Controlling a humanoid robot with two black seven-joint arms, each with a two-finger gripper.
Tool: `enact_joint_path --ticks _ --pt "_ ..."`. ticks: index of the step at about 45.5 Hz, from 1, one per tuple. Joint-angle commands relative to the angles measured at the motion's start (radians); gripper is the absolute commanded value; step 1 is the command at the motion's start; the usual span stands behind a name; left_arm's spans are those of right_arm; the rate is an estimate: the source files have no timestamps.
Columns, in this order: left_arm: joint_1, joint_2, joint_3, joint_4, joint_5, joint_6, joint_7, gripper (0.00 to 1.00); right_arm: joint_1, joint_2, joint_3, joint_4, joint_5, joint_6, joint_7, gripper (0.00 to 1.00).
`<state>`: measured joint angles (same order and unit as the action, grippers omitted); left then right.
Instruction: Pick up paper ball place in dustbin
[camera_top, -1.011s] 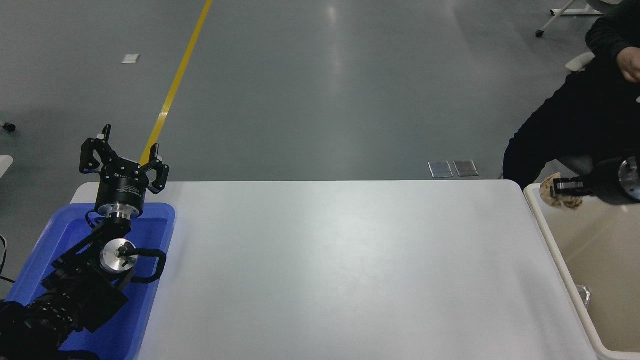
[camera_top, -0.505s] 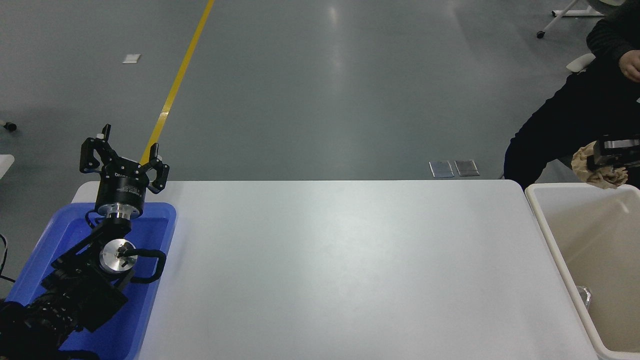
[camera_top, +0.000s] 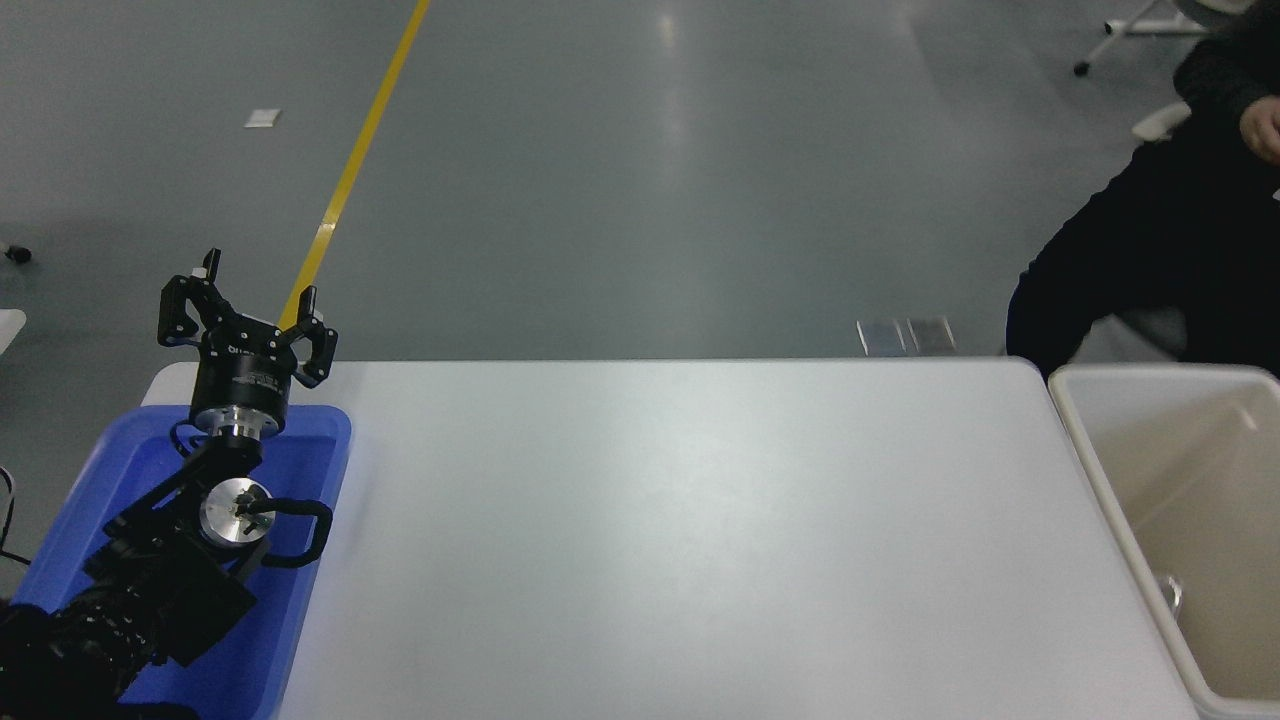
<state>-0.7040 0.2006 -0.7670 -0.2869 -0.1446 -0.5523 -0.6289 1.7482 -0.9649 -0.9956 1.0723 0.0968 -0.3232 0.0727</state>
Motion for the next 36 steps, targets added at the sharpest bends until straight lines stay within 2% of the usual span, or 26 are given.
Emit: enact_joint_path --ticks 1,6,12,18,24,36 --pt "0.0 -0.001 0.0 0.0 -0.001 0.002 0.0 0.99 -0.508 0.044 0.493 -0.368 0.127 -0.094 -0.004 0.0" --pt "0.0 -0.001 0.0 0.0 -0.001 0.002 0.0 0.99 -0.723 0.115 0.724 -0.547 0.113 -0.077 -0.005 0.0" --pt "0.0 -0.001 0.0 0.0 -0.001 0.002 0.0 0.99 -0.863 0.282 0.873 -0.784 0.107 -0.019 -0.011 0.0" --pt "0.0 -0.001 0.0 0.0 -0.001 0.002 0.0 0.99 -0.94 0.405 0.974 -0.954 0.126 0.041 -0.092 0.0" --pt "0.0 -0.001 0.0 0.0 -0.001 0.002 0.0 0.99 -1.015 0.463 1.098 -0.976 0.116 0.062 -0.128 0.0" --pt "0.0 -0.001 0.0 0.0 -0.001 0.002 0.0 0.99 -1.089 0.569 1.21 -0.977 0.123 0.069 -0.132 0.0"
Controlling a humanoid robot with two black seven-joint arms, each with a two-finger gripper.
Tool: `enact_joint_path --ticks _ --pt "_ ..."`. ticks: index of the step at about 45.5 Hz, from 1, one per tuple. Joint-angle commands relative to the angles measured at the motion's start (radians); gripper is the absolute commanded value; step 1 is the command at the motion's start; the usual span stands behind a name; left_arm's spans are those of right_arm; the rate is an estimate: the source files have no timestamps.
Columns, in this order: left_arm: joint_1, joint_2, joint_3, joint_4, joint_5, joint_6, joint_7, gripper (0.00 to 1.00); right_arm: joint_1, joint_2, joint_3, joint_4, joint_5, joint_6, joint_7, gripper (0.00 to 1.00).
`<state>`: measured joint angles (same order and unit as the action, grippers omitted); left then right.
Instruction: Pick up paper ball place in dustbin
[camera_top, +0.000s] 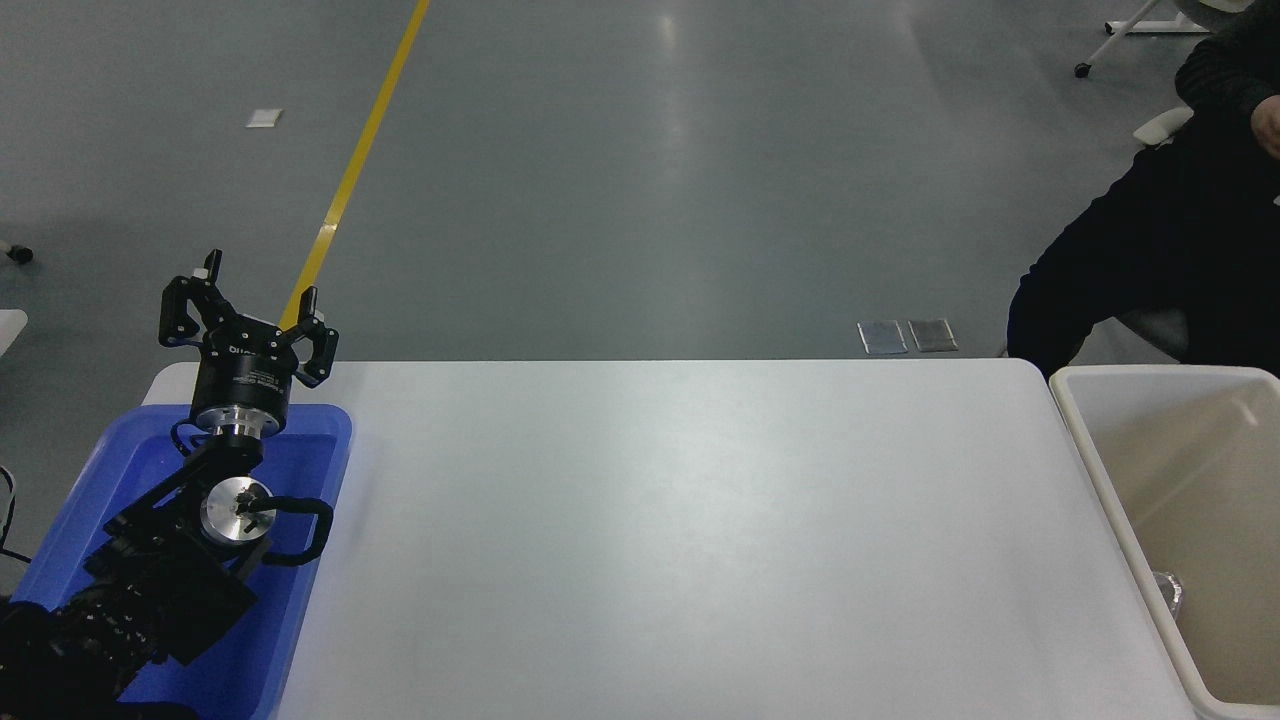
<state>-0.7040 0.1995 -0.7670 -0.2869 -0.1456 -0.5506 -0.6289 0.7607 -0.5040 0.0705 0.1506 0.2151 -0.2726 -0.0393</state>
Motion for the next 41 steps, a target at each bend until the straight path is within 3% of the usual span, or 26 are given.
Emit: enact_joint_path --ticks 1,16,22,24,26,41 --pt "0.0 0.0 0.0 0.0 0.0 0.0 0.0 0.99 -0.103 0.114 0.147 -0.055 0.004 0.018 -0.021 0.0" --pt "0.0 0.0 0.0 0.0 0.0 0.0 0.0 0.99 -0.119 0.137 0.149 -0.055 0.004 0.035 -0.021 0.01" --pt "0.0 0.0 0.0 0.0 0.0 0.0 0.0 0.99 -0.119 0.139 0.152 -0.055 0.006 0.036 -0.021 0.44" --pt "0.0 0.0 0.0 0.0 0.0 0.0 0.0 0.99 -0.119 0.139 0.157 -0.055 0.006 0.038 -0.019 0.68" --pt "0.0 0.0 0.0 0.0 0.0 0.0 0.0 0.99 -0.119 0.137 0.161 -0.054 0.006 0.039 -0.019 1.0" --pt "0.0 0.0 0.0 0.0 0.0 0.0 0.0 0.99 -0.087 0.121 0.16 -0.057 0.003 0.058 -0.019 1.0"
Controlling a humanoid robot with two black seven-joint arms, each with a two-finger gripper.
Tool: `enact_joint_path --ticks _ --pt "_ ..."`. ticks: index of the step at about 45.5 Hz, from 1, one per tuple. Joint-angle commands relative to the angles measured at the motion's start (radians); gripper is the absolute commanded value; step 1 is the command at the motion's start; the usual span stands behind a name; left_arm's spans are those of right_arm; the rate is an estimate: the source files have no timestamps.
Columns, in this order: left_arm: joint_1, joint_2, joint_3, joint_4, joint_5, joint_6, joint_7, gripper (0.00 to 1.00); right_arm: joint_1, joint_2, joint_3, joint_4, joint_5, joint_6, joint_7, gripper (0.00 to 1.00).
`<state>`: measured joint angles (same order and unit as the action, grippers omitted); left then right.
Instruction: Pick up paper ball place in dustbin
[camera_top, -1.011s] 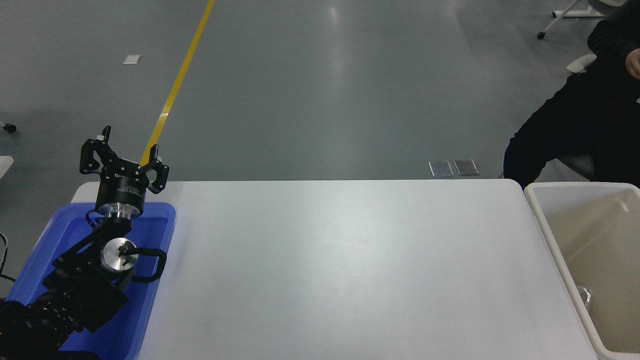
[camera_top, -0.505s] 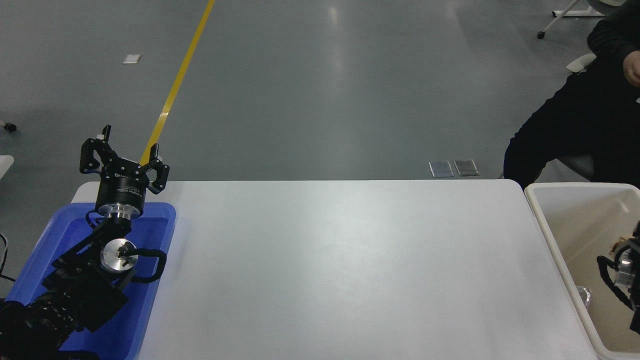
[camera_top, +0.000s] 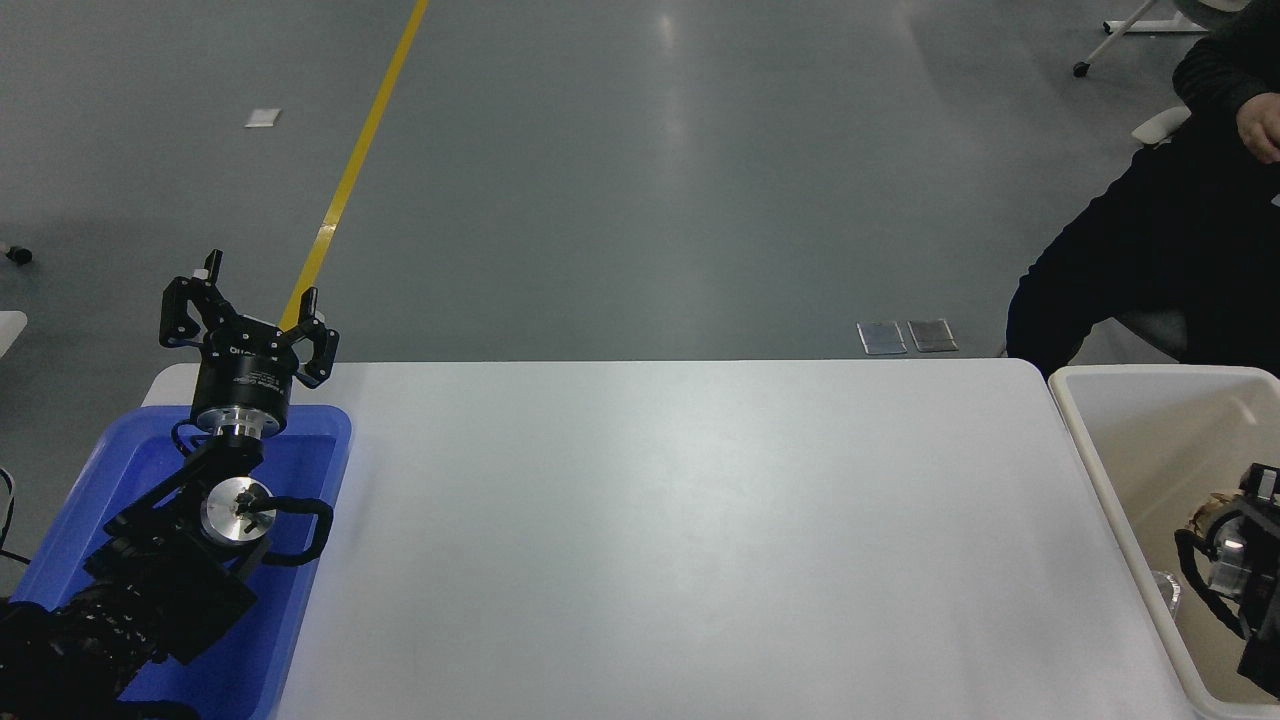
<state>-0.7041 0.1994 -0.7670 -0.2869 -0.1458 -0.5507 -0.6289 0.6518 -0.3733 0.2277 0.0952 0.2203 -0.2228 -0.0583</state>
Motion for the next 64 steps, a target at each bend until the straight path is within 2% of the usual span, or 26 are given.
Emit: enact_joint_path --ticks 1,9,13,21,29,39,52,64 --pt "0.0 0.0 0.0 0.0 0.0 0.0 0.0 0.99 0.028 -0.012 0.002 -0.002 -0.002 0.008 0.0 1.0" --pt "0.0 0.0 0.0 0.0 0.0 0.0 0.0 0.99 0.071 -0.044 -0.014 0.008 -0.018 0.013 0.0 1.0" --pt "0.0 0.0 0.0 0.0 -0.001 0.0 0.0 0.99 0.13 -0.104 -0.059 0.014 -0.044 0.06 0.0 1.0" --pt "0.0 0.0 0.0 0.0 -0.001 0.0 0.0 0.99 0.247 -0.156 -0.183 0.037 -0.105 0.108 0.0 1.0" --pt "0.0 0.0 0.0 0.0 -0.001 0.0 0.0 0.99 0.385 -0.252 -0.312 0.197 -0.125 0.109 0.0 1.0" --pt "0.0 0.0 0.0 0.0 -0.001 0.0 0.0 0.99 0.564 -0.364 -0.343 0.451 -0.271 0.105 0.0 1.0" --pt "0.0 0.0 0.0 0.0 0.0 0.0 0.0 0.99 0.678 -0.332 -0.306 0.534 -0.262 0.103 0.005 1.0" --pt "0.0 0.0 0.0 0.0 0.0 0.0 0.0 0.99 0.536 -0.262 0.036 0.589 -0.257 0.103 0.009 1.0"
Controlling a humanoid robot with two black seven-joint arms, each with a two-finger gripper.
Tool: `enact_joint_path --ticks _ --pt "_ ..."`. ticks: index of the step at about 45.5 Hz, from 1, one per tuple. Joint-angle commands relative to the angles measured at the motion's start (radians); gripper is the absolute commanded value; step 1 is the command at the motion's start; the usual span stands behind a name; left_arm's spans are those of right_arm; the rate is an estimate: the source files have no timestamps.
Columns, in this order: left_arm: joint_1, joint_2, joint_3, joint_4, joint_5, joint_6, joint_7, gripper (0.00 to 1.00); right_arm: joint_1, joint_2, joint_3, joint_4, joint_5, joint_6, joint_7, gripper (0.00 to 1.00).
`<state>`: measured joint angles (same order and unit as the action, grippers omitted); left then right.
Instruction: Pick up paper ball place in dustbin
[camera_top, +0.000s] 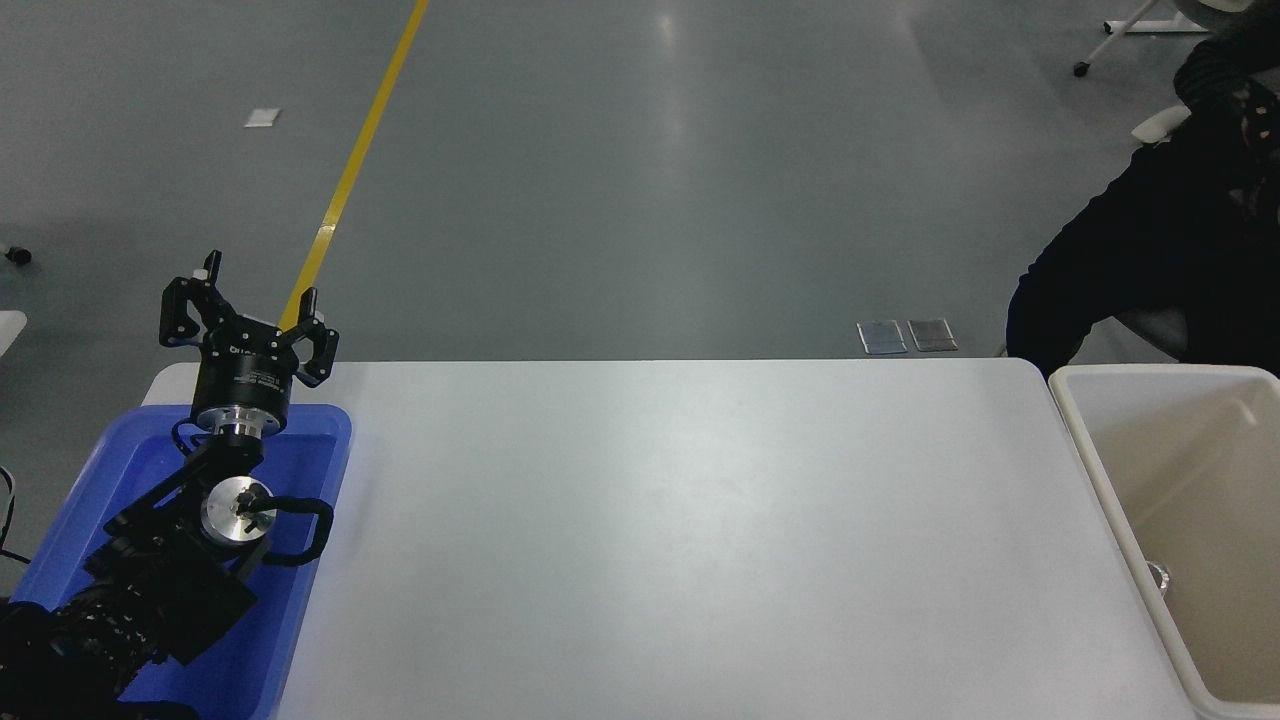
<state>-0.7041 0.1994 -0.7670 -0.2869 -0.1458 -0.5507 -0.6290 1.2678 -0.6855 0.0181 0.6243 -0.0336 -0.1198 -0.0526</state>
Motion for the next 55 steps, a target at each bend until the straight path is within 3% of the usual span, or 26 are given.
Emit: enact_joint_path --ticks 1,10,20,28,34,55 --pt "0.0 0.0 0.0 0.0 0.0 0.0 0.0 0.99 -0.102 0.063 0.284 0.063 -0.003 0.0 0.002 1.0" --pt "0.0 0.0 0.0 0.0 0.0 0.0 0.0 0.99 -0.268 0.201 0.63 0.054 -0.005 0.006 0.003 1.0" --pt "0.0 0.0 0.0 0.0 0.0 0.0 0.0 0.99 -0.327 0.308 0.7 0.037 -0.003 0.006 0.007 1.0" --pt "0.0 0.0 -0.002 0.0 0.0 0.0 0.0 0.99 -0.41 0.383 0.782 0.035 -0.002 0.028 0.065 1.0" --pt "0.0 0.0 0.0 0.0 0.0 0.0 0.0 0.99 -0.476 0.417 0.874 0.034 0.001 0.097 0.092 1.0" --pt "0.0 0.0 0.0 0.0 0.0 0.0 0.0 0.99 -0.625 0.483 1.077 0.029 0.096 0.244 0.092 1.0"
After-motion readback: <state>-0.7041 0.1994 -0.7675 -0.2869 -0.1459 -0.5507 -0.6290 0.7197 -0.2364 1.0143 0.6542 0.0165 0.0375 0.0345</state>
